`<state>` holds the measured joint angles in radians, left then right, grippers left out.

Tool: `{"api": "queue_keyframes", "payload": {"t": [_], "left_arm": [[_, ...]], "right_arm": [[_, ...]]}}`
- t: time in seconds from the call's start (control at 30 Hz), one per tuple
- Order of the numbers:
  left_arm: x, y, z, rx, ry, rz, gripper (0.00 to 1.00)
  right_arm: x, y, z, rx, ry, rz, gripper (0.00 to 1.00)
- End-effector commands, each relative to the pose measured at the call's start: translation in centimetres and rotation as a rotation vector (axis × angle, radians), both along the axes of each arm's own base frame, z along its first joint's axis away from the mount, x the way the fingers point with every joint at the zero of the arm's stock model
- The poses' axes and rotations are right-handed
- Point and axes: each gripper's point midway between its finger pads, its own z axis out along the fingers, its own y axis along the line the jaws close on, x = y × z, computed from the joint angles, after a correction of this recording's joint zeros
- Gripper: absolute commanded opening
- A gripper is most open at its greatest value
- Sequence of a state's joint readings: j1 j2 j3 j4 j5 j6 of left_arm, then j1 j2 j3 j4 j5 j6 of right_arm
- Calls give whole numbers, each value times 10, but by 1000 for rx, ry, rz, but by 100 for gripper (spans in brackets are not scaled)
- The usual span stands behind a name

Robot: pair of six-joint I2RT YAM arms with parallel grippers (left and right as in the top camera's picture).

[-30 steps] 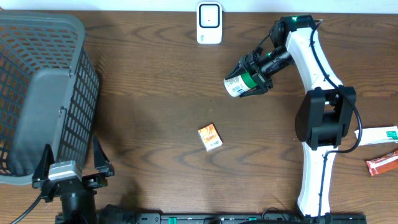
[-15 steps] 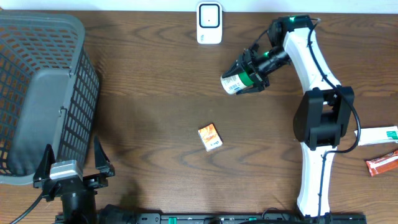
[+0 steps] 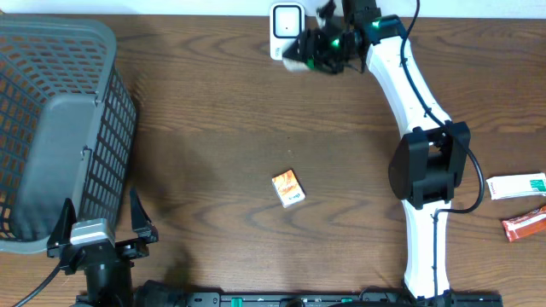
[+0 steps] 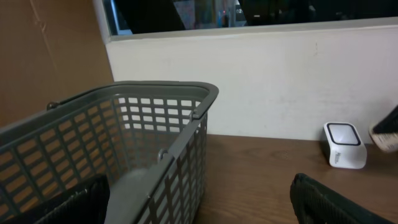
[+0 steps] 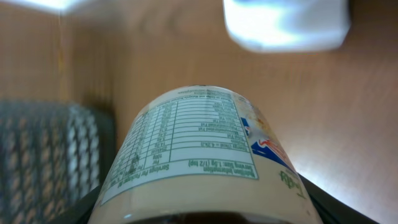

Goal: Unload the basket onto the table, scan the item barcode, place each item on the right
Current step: 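Hold the jar label under the white scanner with right gripper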

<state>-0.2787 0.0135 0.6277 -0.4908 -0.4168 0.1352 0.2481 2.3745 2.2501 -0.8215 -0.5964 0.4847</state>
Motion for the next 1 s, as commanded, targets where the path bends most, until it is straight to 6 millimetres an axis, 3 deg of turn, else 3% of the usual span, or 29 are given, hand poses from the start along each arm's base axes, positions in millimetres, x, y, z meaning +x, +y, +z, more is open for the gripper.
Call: {"api": "queue_keyframes", "payload": {"t": [0.0, 0.07, 0.37, 0.5, 0.8, 0.97], "left_arm": [[-1, -1, 0, 11, -6, -9, 91], [-1, -1, 0, 11, -6, -9, 91], [-1, -1, 0, 11, -6, -9, 91], [-1, -1, 0, 11, -6, -9, 91], [-1, -1, 0, 10, -6, -9, 91], [-1, -1, 0, 10, -6, -9, 91]], "right_arm": [[35, -13, 16, -103, -133, -162, 57], [54, -15, 28, -141, -242, -222, 58], [95, 4, 68, -218, -583, -305, 57], [109, 3, 62, -278, -652, -364, 58], [122, -8, 15, -432, -667, -364, 57], [123, -10, 14, -493, -696, -358, 57]]}}
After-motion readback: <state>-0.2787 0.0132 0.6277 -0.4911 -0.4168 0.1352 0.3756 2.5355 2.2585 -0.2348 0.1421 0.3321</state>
